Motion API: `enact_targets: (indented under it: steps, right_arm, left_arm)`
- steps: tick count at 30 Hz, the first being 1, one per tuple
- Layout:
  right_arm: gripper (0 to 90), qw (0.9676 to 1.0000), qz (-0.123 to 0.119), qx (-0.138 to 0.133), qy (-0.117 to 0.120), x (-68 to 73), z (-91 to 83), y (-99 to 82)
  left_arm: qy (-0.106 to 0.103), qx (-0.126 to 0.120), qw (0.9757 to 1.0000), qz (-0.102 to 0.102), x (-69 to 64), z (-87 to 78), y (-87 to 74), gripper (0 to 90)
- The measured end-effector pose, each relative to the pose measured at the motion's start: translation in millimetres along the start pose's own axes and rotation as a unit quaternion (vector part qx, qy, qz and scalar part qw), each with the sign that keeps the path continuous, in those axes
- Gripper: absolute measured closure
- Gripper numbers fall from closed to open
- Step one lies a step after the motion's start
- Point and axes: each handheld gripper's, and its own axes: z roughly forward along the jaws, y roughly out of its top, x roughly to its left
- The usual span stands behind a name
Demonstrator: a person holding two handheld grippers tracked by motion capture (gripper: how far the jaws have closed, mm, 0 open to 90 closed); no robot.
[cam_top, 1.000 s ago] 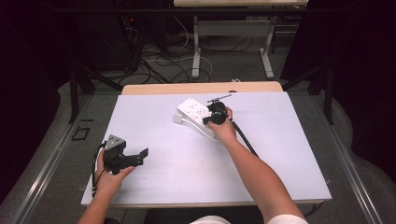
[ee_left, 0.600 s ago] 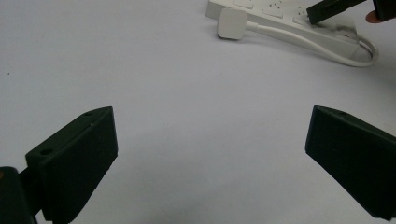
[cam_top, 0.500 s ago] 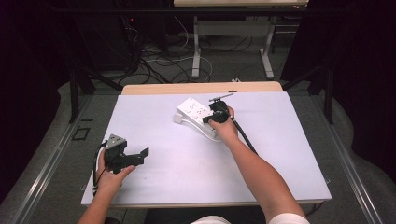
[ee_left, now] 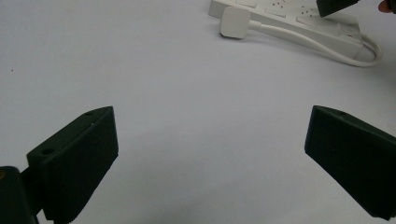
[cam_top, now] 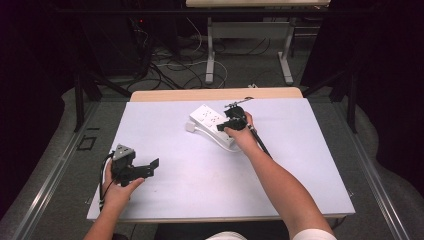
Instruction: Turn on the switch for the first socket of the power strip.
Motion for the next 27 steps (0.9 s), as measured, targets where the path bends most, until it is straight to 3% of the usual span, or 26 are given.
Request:
enact_targets:
  steps: [3,23,27]
  right_arm:
    - [51.9,0.9999,-0.011,0.001,-0.004,0.6,-0.8,0.4]
    - [51.6,0.9995,-0.025,0.008,0.020,6.2,-8.9,1.5]
    - [47.5,0.9994,-0.027,0.011,0.016,6.3,-12.1,1.3]
  left_arm:
    - [0.000,0.000,1.0000,0.002,-0.2,0.3,-0.1,2.6]
    - [-0.003,0.000,1.0000,0.002,0.0,1.5,1.0,2.5]
    - [-0.003,0.000,1.0000,0.002,0.1,1.1,0.9,2.5]
